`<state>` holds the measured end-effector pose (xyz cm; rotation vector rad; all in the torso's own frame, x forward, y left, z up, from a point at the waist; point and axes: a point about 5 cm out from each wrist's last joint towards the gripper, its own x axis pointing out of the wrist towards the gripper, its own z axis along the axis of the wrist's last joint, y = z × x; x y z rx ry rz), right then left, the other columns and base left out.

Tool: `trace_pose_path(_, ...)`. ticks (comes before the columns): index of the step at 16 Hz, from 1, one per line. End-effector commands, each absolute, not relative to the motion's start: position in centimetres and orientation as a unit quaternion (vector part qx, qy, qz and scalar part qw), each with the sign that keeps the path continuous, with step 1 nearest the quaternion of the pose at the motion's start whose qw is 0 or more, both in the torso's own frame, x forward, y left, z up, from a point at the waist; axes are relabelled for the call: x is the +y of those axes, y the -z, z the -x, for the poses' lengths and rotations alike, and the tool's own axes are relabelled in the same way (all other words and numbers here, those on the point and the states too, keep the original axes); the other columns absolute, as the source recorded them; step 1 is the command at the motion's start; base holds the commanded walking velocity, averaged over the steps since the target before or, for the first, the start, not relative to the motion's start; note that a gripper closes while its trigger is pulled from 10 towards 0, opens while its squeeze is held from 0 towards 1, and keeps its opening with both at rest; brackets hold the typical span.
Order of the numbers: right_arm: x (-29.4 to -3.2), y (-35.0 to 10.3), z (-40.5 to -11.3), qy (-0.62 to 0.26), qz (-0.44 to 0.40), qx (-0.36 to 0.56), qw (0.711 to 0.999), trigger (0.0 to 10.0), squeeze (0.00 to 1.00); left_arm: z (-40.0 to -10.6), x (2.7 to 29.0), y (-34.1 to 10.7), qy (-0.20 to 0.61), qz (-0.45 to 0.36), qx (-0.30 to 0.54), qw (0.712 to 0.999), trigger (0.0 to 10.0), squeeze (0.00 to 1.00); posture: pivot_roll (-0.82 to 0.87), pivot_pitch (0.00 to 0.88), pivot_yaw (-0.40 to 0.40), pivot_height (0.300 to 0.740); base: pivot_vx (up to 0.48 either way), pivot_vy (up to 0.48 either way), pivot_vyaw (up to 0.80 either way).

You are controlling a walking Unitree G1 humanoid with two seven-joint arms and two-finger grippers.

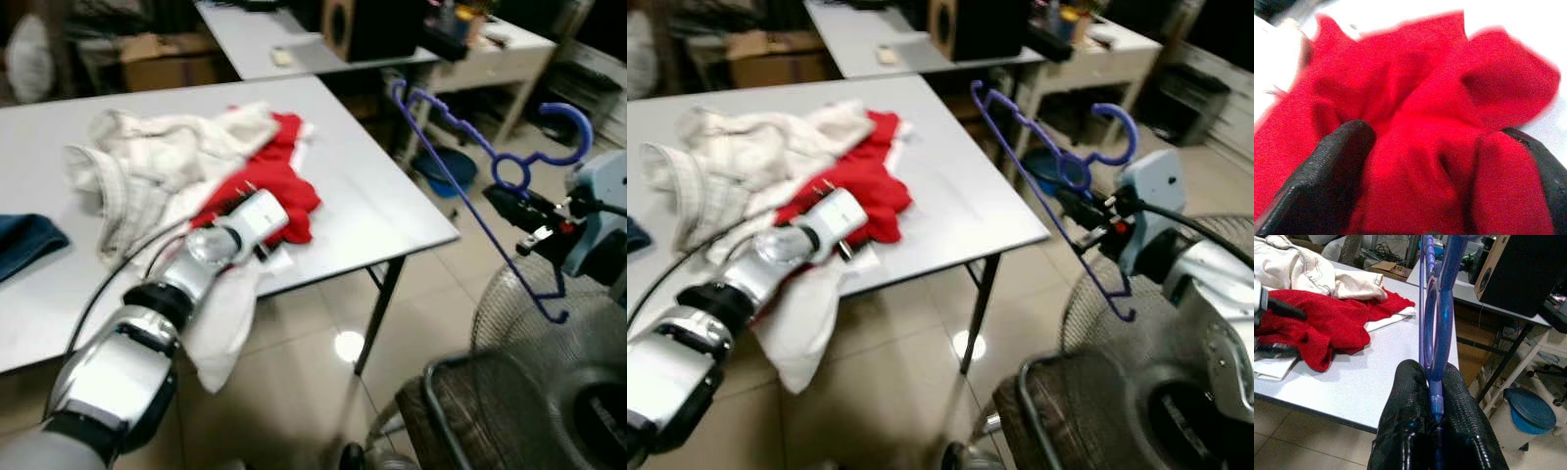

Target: Hang hanger

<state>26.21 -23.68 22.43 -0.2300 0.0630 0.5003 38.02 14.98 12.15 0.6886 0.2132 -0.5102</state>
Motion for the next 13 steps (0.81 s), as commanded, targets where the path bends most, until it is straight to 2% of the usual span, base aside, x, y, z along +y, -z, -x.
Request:
trace_pose_path(1, -23.1, -22.7, -26.6, -0.251, 0.114, 0.019, 0.961, 10.0, 0.0, -38.8, 13.6, -14.8, 0.262, -0.29, 0.032, 0.92, 10.0, 0.0, -0.21, 0.039, -0.029, 0.74, 0.0, 0.0, 0.0)
trace_pose_path(2, -22.6, -22.6, -26.7, -0.256, 0.103, 0.017, 0.961, 10.0, 0.0, -38.5, 12.3, -16.0, 0.318, -0.187, -0.003, 0.929, 10.0, 0.0, -0.2, 0.036, -0.032, 0.74, 0.0, 0.0, 0.0)
trace_pose_path(5, -21.6, -22.8, -27.0, -0.245, 0.073, -0.001, 0.967, 10.0, 0.0, -37.6, 11.3, -17.7, 0.385, -0.068, -0.049, 0.919, 10.0, 0.0, -0.19, 0.04, -0.035, 0.74, 0.0, 0.0, 0.0)
trace_pose_path(7, -19.6, -23.4, -27.3, -0.225, 0.019, -0.038, 0.973, 10.0, 0.0, -35.4, 12.0, -21.0, 0.404, 0.021, -0.108, 0.908, 10.0, 0.0, -0.18, 0.041, -0.022, 0.74, 0.0, 0.0, 0.0)
trace_pose_path(9, -18.7, -22.9, -27.1, -0.198, 0.008, -0.057, 0.979, 10.0, 0.0, -33.8, 13.1, -23.2, 0.37, 0.032, -0.156, 0.915, 10.0, 0.0, -0.17, 0.031, -0.02, 0.74, 0.0, 0.0, 0.0)
trace_pose_path(10, -18.1, -21.9, -26.9, -0.162, 0.004, -0.048, 0.986, 10.0, 0.0, -32.7, 14.2, -23.6, 0.321, 0.023, -0.167, 0.932, 10.0, 0.0, -0.16, 0.018, -0.023, 0.74, 0.0, 0.0, 0.0)
trace_pose_path(11, -17.9, -21.3, -26.7, -0.146, 0.016, -0.042, 0.988, 10.0, 0.0, -32.0, 14.8, -23.2, 0.304, 0.01, -0.151, 0.941, 10.0, 0.0, -0.15, 0.013, -0.028, 0.74, 0.0, 0.0, 0.0)
trace_pose_path(13, -16.6, -19.9, -25.3, -0.107, 0.026, -0.04, 0.993, 10.0, 0.0, -28.6, 16.7, -20.7, 0.24, -0.053, -0.104, 0.964, 10.0, 0.0, -0.11, 0.0, -0.044, 0.74, 0.0, 0.0, 0.0)
